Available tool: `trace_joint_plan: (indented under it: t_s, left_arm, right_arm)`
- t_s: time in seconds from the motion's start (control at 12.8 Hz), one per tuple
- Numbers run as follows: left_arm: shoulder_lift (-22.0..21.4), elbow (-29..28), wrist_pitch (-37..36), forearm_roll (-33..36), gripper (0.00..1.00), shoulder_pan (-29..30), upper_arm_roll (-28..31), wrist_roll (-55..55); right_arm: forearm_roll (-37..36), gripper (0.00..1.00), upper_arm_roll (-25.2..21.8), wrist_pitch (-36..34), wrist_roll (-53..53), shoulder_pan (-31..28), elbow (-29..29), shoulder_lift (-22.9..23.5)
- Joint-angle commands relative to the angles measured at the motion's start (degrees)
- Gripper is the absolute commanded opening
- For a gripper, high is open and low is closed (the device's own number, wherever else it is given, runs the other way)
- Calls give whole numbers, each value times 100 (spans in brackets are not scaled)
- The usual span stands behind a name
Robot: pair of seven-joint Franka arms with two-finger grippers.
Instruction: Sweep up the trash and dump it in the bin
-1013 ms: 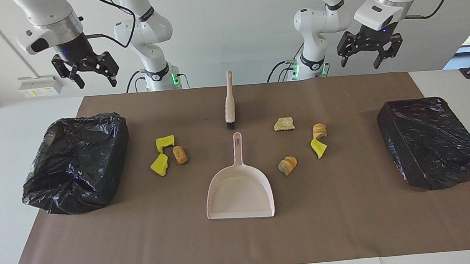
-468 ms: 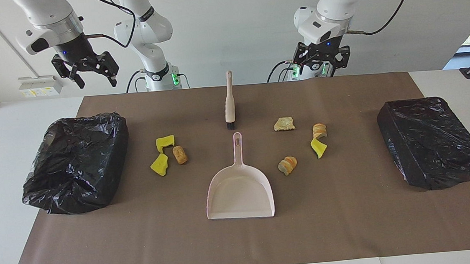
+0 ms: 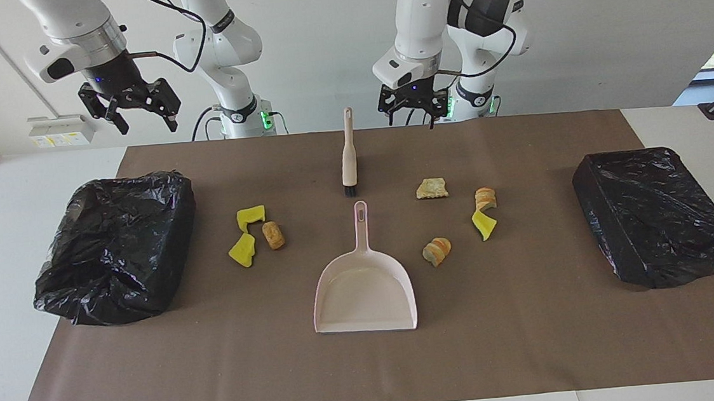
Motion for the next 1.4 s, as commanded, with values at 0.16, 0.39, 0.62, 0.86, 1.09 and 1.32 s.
trace_joint_plan:
  t_s: [0.16, 0.39, 0.62, 0.86, 1.09, 1.32]
  left_arm:
    - [299, -1156, 1513, -62, 100, -1193, 119, -1305]
    - [476, -1605, 2455, -62, 100, -1677, 110, -1782]
    - [441, -1667, 2510, -71, 100, -2169, 110, -2160]
    - [345, -1877, 2510, -71, 100, -2293, 93, -2284]
    - [519, -2089, 2798, -71, 100, -2548, 93, -2381]
    - [547, -2063, 2861, -71, 73, -2548, 102, -2662]
  right_arm:
    - [16, 100, 15, -52, -143, -34, -92, -101]
    - [16, 100, 15, -52, -143, -34, -83, -101]
    - [16, 100, 15, -52, -143, -34, -83, -101]
    - [16, 100, 7, -52, -143, -34, -83, -101]
    - [16, 100, 15, -52, -143, -34, -83, -101]
    - [16, 100, 15, -52, -143, -34, -83, -101]
